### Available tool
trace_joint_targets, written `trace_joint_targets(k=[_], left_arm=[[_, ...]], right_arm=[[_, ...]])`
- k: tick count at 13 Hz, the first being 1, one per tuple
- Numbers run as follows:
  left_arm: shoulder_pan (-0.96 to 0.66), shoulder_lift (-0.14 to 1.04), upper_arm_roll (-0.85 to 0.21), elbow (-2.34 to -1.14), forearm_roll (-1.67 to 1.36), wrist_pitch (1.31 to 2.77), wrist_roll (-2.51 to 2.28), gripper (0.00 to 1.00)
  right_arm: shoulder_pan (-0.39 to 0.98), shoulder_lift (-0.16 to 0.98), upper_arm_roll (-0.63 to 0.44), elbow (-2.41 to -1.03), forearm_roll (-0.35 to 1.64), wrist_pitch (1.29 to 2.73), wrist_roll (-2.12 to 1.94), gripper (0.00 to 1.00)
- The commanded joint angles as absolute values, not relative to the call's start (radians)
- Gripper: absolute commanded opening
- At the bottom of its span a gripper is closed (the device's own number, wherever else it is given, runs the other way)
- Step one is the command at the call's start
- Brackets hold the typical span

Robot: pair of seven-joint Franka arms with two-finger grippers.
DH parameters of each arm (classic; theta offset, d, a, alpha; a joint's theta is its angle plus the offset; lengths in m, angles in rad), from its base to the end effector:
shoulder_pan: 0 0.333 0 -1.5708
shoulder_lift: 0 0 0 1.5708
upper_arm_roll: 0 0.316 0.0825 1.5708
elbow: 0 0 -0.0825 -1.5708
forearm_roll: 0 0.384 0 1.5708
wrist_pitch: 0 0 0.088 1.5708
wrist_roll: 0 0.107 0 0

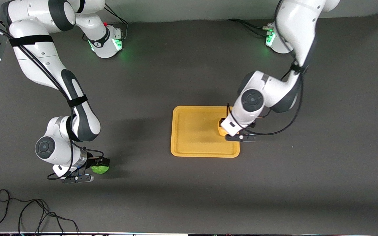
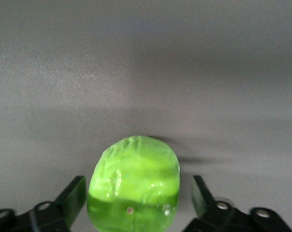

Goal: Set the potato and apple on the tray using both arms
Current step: 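Open the left gripper and withdraw while the right gripper lifts the apple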

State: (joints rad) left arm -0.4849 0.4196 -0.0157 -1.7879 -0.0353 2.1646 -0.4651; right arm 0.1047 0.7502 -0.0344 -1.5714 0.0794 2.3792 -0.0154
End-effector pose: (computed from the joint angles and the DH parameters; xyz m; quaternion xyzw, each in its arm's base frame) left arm 0.5658 -0.3102 0.3154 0.9996 -0.0069 -0.0272 0.0057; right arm 0.7049 0.0540 0.2048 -0.9992 -0.0199 -0.0287 0.0174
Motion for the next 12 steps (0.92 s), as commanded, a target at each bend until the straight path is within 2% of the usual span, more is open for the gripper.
trace_joint_targets(k=[1, 2, 3, 4, 6, 10, 12], left_arm=[[-0.399, 0.246, -0.008, -1.813, -0.037, 2.01, -0.364, 1.0], [-0.35, 0.198, -0.009, -1.81, -0.037, 1.944, -0.303, 1.0], [-0.3, 0.155, -0.009, -1.796, -0.038, 1.88, -0.226, 1.0], [-0.246, 0.126, -0.009, -1.774, -0.044, 1.824, -0.157, 1.0], [-0.2, 0.075, -0.006, -1.756, -0.035, 1.783, -0.107, 1.0], [-0.144, -0.107, -0.003, -1.83, 0.032, 1.731, -0.054, 1.0], [-0.086, -0.149, 0.002, -1.827, 0.034, 1.68, 0.062, 1.0]], right_arm=[[0.107, 0.762, -0.037, -1.568, 0.094, 2.418, -0.028, 0.6], [0.109, 0.758, -0.037, -1.568, 0.094, 2.416, -0.029, 0.49], [0.11, 0.743, -0.037, -1.568, 0.094, 2.41, -0.031, 0.47], [0.11, 0.704, -0.037, -1.565, 0.094, 2.376, -0.031, 0.47], [0.113, 0.591, -0.038, -1.537, 0.091, 2.21, -0.028, 0.47], [0.114, 0.412, -0.037, -1.424, 0.045, 1.84, -0.017, 0.47], [0.164, 0.339, -0.041, -1.414, 0.046, 1.749, -0.009, 0.47]])
